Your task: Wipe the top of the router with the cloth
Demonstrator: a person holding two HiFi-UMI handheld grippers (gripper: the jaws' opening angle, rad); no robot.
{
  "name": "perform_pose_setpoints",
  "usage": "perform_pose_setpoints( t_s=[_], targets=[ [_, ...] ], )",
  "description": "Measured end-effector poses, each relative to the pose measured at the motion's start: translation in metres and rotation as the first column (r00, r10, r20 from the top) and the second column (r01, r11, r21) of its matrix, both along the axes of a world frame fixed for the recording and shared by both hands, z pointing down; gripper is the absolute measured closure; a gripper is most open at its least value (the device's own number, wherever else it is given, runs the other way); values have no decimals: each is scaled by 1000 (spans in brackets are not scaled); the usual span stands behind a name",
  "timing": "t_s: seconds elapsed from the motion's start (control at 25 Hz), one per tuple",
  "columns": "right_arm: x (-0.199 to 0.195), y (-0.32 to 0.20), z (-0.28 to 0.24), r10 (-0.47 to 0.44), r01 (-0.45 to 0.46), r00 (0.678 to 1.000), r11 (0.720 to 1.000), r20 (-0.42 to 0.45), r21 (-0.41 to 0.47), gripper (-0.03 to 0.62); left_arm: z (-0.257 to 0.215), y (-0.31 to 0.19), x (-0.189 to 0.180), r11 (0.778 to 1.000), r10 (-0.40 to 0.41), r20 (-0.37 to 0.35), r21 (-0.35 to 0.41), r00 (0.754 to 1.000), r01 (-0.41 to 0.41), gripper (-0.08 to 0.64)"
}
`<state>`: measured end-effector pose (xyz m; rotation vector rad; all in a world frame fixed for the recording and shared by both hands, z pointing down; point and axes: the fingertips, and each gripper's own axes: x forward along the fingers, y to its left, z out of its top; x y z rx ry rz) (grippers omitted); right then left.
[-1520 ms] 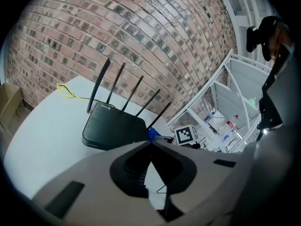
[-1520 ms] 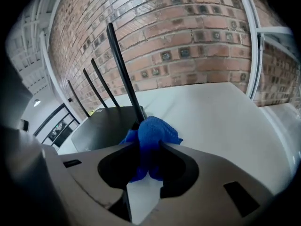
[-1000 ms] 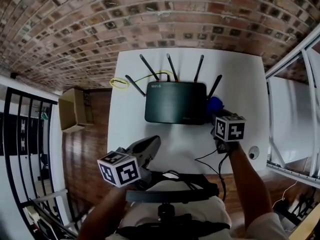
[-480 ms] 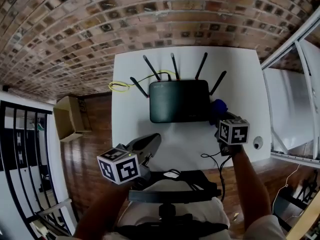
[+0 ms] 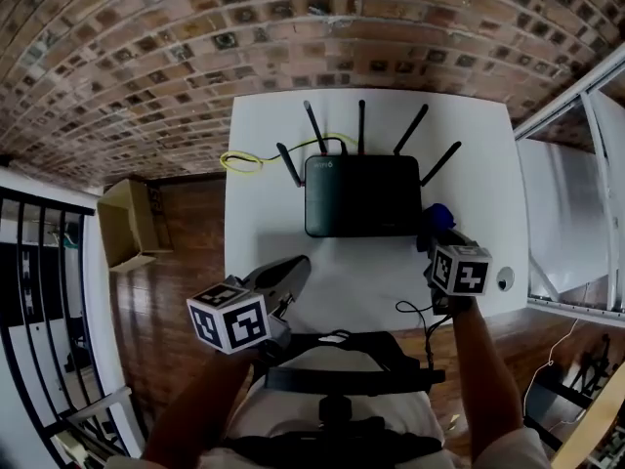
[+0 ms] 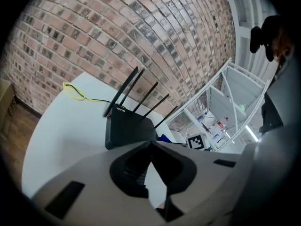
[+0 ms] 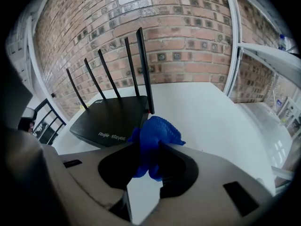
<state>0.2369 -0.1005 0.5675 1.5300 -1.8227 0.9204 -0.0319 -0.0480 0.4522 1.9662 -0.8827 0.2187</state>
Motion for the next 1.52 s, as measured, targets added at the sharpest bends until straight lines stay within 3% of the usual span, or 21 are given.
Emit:
perform_pose_setpoints(
  t_s=[0.36, 0.8, 1.16, 1.52],
  targets=[
    [-8, 18, -7, 35, -34, 994, 999, -102, 6, 463, -6, -12, -11, 997, 72, -18, 28, 997, -71, 529],
    [-25, 37, 1, 62, -66, 990, 998, -123, -25, 463, -3, 0, -42, 997, 76, -37, 19, 996, -76, 528],
    [-34, 53, 4, 56, -61, 991, 998, -125, -32, 463, -4, 2, -47, 996, 87, -45, 26, 995, -86, 528],
    [-71, 46, 11, 20, -25, 993, 999, -115, -46, 463, -2, 1, -53, 995, 99, -50, 17, 994, -98, 529]
  ],
)
